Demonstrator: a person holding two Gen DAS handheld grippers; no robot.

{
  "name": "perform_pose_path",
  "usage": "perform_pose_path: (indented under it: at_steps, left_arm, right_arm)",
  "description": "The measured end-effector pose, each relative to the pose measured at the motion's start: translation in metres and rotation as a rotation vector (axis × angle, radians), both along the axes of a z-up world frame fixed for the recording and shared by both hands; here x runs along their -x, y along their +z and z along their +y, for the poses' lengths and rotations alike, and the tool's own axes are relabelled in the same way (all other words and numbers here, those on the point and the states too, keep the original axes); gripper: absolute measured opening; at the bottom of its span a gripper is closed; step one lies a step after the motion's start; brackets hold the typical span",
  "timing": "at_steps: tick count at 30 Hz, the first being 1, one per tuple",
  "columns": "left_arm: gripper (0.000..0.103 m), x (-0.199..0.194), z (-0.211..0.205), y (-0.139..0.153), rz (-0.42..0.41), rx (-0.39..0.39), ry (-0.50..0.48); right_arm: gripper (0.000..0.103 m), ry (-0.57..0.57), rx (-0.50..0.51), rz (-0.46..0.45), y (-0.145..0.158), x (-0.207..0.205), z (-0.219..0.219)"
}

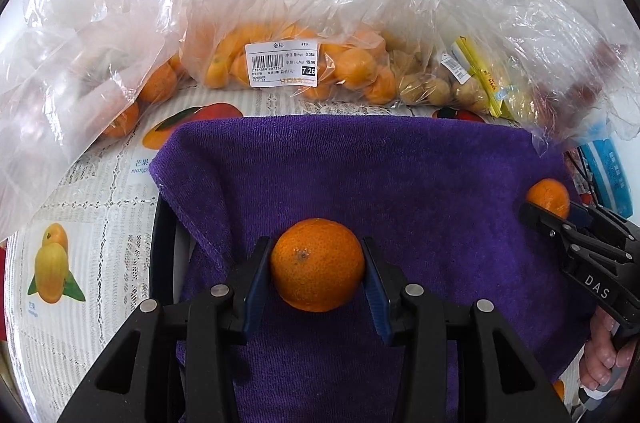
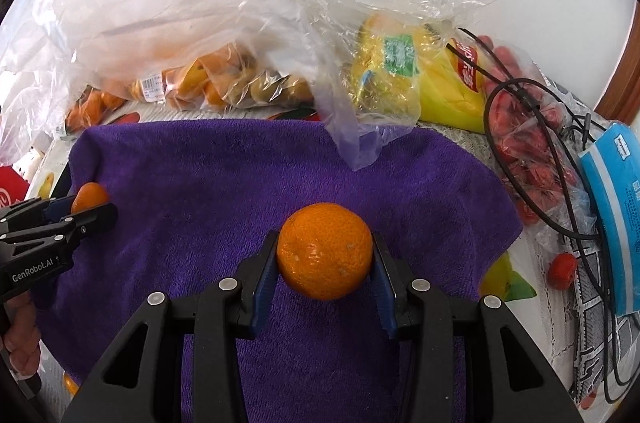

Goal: Organize fruits
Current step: 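Open the left tool on the towel while the right tool releases its orange, then move both tools back to the oranges in front of the towel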

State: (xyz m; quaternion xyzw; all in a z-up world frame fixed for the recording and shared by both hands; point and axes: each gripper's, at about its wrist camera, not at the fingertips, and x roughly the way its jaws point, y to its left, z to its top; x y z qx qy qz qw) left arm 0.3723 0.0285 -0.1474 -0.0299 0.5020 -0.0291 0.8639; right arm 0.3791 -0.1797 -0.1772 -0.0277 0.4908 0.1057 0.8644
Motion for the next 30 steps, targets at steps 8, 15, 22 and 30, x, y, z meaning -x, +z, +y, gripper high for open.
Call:
perform_pose_path:
  at_steps: [8, 15, 22, 30]
  left_arm:
    - [0.059, 0.015, 0.002, 0.019, -0.030, -0.008, 0.006]
    - [0.065, 0.049, 0.006, 0.045, -0.093, -0.029, 0.035]
    - [0.066, 0.094, 0.011, 0.058, -0.122, -0.041, 0.079]
    - [0.065, 0.148, 0.021, 0.052, -0.114, 0.007, 0.107]
  right_arm:
    - [0.051, -0.002, -0.018, -0.055, 0.025, 0.008, 0.002]
    - [0.060, -0.051, -0.041, -0.125, 0.058, 0.033, -0.002]
    - [0.060, -0.041, 0.009, -0.183, 0.076, 0.093, -0.009]
    - [0.060, -0.082, -0.013, -0.139, 0.070, 0.151, -0.024]
